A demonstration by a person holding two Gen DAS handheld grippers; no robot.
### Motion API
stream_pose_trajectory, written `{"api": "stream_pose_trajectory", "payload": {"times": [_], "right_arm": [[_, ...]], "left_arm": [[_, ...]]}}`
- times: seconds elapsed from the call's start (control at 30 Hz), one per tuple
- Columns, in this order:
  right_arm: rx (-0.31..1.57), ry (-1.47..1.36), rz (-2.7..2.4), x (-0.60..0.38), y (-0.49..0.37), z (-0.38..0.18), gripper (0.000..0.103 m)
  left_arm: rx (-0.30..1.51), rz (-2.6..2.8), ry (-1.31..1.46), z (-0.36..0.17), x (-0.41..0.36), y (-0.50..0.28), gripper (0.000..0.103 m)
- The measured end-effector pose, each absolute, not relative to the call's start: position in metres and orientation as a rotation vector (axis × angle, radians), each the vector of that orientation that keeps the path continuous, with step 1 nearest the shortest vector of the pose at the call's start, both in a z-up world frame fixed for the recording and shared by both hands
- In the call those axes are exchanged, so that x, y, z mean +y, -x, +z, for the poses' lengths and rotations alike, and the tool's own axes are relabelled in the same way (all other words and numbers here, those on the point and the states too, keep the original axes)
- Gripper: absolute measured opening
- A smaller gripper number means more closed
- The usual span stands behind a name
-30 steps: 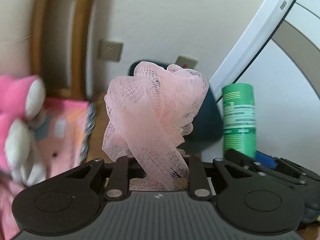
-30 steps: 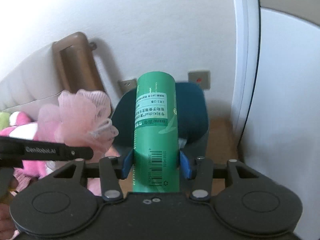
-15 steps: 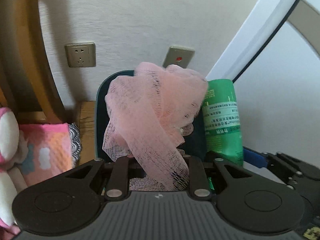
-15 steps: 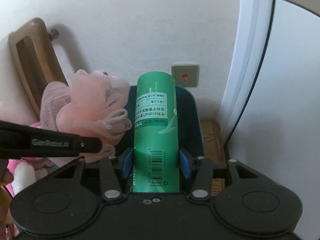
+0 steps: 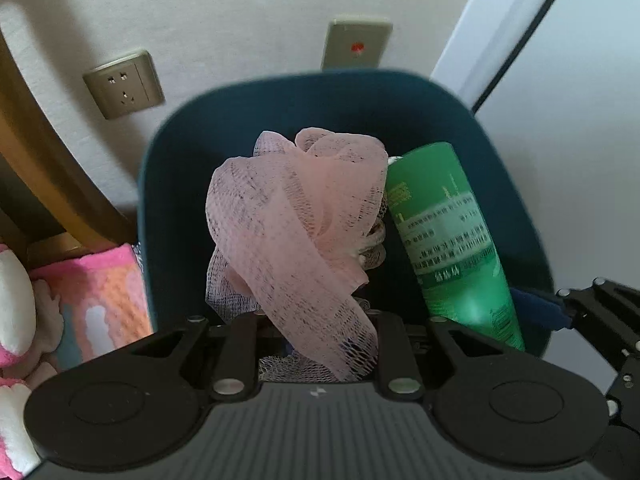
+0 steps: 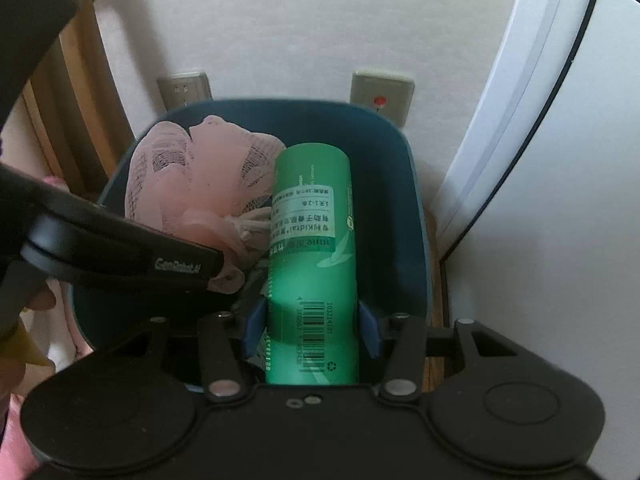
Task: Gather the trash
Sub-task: 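Lower both items into the teal bin and open both grippers, then withdraw both tools from the bin and back away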
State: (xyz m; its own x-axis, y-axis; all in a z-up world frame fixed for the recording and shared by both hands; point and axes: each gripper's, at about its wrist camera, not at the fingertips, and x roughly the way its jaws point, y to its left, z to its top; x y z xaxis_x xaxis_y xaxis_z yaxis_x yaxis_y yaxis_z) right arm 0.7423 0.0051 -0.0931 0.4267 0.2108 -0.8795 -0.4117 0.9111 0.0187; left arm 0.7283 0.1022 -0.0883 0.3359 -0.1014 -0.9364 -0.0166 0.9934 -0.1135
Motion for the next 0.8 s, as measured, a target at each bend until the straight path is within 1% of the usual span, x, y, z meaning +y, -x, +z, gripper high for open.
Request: {"api": "stream_pose_trajectory", "payload": {"times": [0.13,0.37,0.43,0.53,0.6,0.63,0.67,0.7,0.73,0.77,0.8], "right_arm": [[1.070,0.225,0.387,0.007,-0.740,-0.094,0.046],[1.045,0.230,0.403,0.003,-0.743,-0.089,0.052],[1.039,0.226,0.407,0.001,-0.740,-0.087,0.054],[1.025,0.210,0.408,-0.005,-0.733,-0.080,0.058],[1.016,0.192,0.414,-0.010,-0.729,-0.075,0.060],[1.013,0.188,0.414,-0.012,-0.727,-0.073,0.061],[1.008,0.185,0.413,-0.014,-0.724,-0.070,0.061],[1.002,0.182,0.414,-0.016,-0.721,-0.068,0.061],[0.995,0.181,0.409,-0.018,-0.718,-0.065,0.061],[0.988,0.175,0.409,-0.021,-0.714,-0.061,0.062],[0.982,0.161,0.413,-0.025,-0.709,-0.058,0.062]], "left_arm": [[1.251,-0.061,0.089,-0.096,0.099,-0.727,0.021],[1.240,-0.057,0.028,-0.099,0.091,-0.720,0.026],[1.235,-0.059,0.028,-0.097,0.090,-0.718,0.026],[1.221,-0.070,0.036,-0.092,0.090,-0.713,0.027],[1.213,-0.079,0.050,-0.089,0.092,-0.709,0.029],[1.210,-0.083,0.056,-0.088,0.093,-0.707,0.033],[1.204,-0.089,0.064,-0.085,0.094,-0.706,0.044],[1.195,-0.087,0.068,-0.083,0.094,-0.703,0.049],[1.179,-0.079,0.067,-0.079,0.096,-0.699,0.059],[1.163,-0.076,0.070,-0.076,0.098,-0.695,0.064],[1.151,-0.072,0.080,-0.072,0.098,-0.691,0.064]]}}
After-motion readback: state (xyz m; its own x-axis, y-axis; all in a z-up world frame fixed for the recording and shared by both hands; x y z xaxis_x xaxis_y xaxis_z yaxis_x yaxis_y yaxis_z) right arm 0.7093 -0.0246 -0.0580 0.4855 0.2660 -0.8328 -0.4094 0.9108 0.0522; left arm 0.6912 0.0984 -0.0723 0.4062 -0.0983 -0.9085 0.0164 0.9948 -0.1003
